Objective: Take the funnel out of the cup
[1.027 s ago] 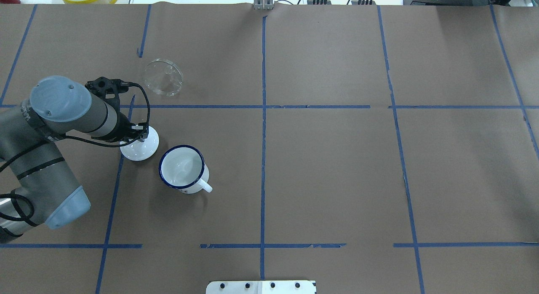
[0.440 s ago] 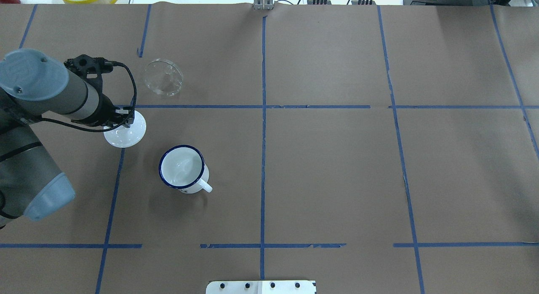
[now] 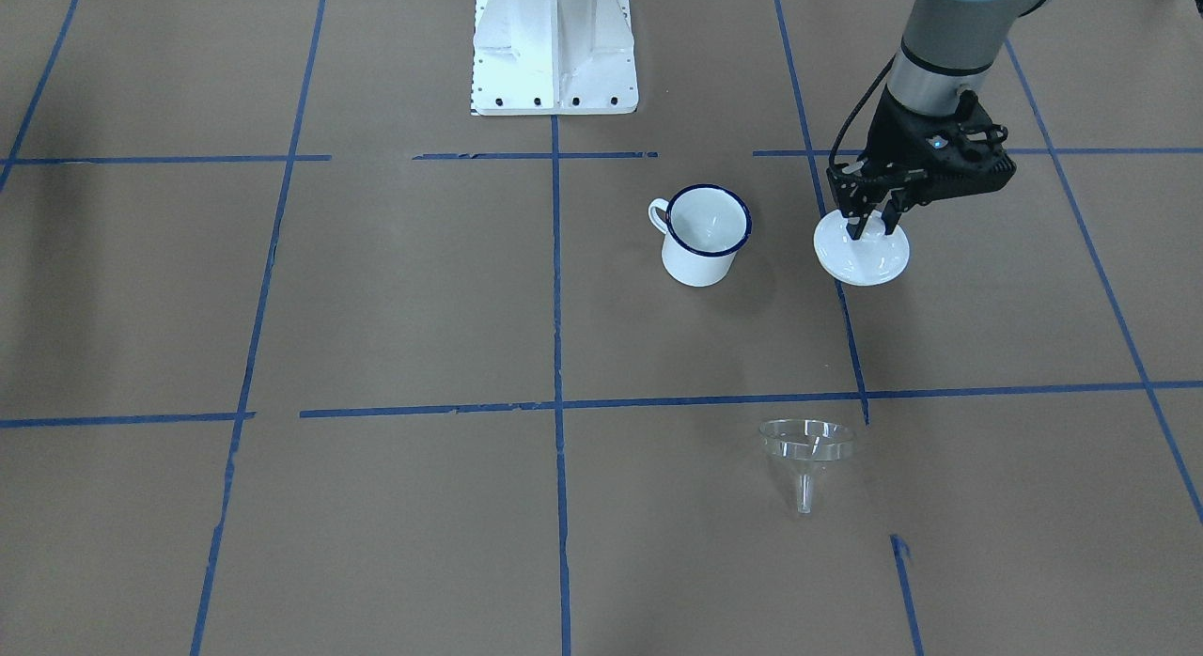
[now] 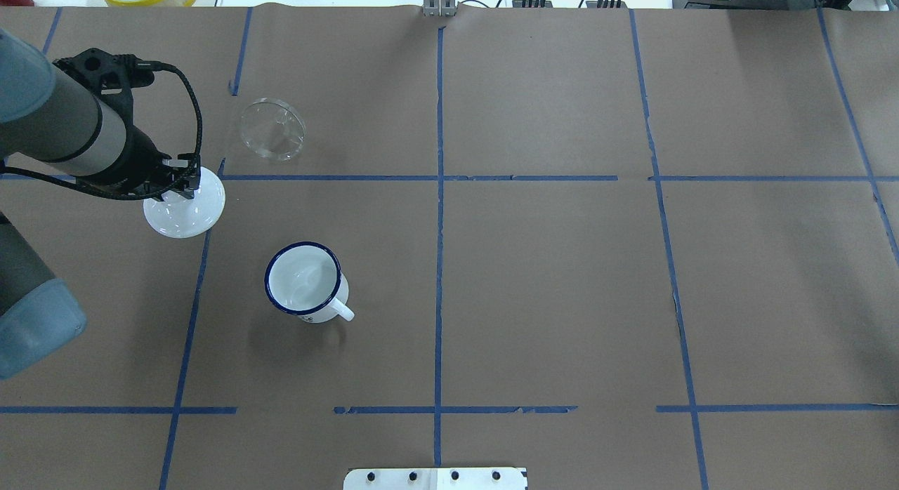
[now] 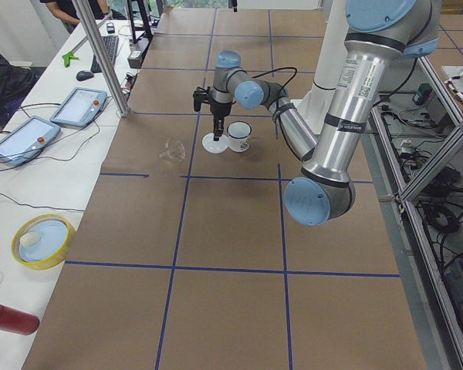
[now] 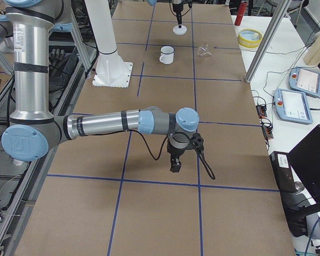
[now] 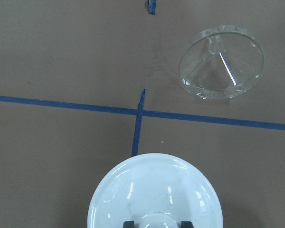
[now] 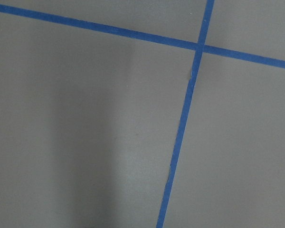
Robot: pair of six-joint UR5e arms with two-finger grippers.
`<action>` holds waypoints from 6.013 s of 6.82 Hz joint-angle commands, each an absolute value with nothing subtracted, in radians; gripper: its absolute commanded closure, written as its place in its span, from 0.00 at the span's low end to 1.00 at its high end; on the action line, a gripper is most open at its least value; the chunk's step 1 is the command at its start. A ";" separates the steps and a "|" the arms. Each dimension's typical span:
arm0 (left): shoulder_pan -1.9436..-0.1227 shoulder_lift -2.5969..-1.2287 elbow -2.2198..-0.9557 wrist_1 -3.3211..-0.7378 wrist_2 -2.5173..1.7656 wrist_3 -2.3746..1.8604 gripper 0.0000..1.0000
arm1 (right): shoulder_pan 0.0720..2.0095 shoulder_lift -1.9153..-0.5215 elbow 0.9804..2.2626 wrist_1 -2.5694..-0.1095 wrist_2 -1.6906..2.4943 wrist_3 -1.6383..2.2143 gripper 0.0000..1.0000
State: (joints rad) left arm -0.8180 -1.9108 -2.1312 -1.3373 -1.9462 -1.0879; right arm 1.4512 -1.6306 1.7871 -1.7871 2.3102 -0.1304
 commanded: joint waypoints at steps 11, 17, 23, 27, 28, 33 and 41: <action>-0.597 -2.112 -1.994 -1.292 -1.950 -1.408 1.00 | 1.451 -1.631 1.787 -1.787 2.310 -0.130 0.00; -0.595 -2.098 -2.000 -1.290 -1.951 -1.390 1.00 | 1.451 -1.631 1.787 -1.787 2.310 -0.130 0.00; -0.594 -2.100 -1.994 -1.292 -1.953 -1.387 1.00 | 1.451 -1.631 1.787 -1.787 2.310 -0.130 0.00; -0.597 -2.095 -1.996 -1.313 -1.951 -1.381 0.00 | 1.451 -1.631 1.787 -1.787 2.310 -0.130 0.00; -0.600 -2.095 -2.000 -1.313 -1.951 -1.373 0.00 | 1.451 -1.631 1.787 -1.787 2.310 -0.130 0.00; -0.903 -2.024 -2.034 -1.411 -1.970 -0.934 0.00 | 1.451 -1.631 1.787 -1.787 2.310 -0.130 0.00; -1.561 -1.694 -1.586 -1.537 -2.244 0.134 0.00 | 1.451 -1.631 1.786 -1.789 2.310 -0.130 0.00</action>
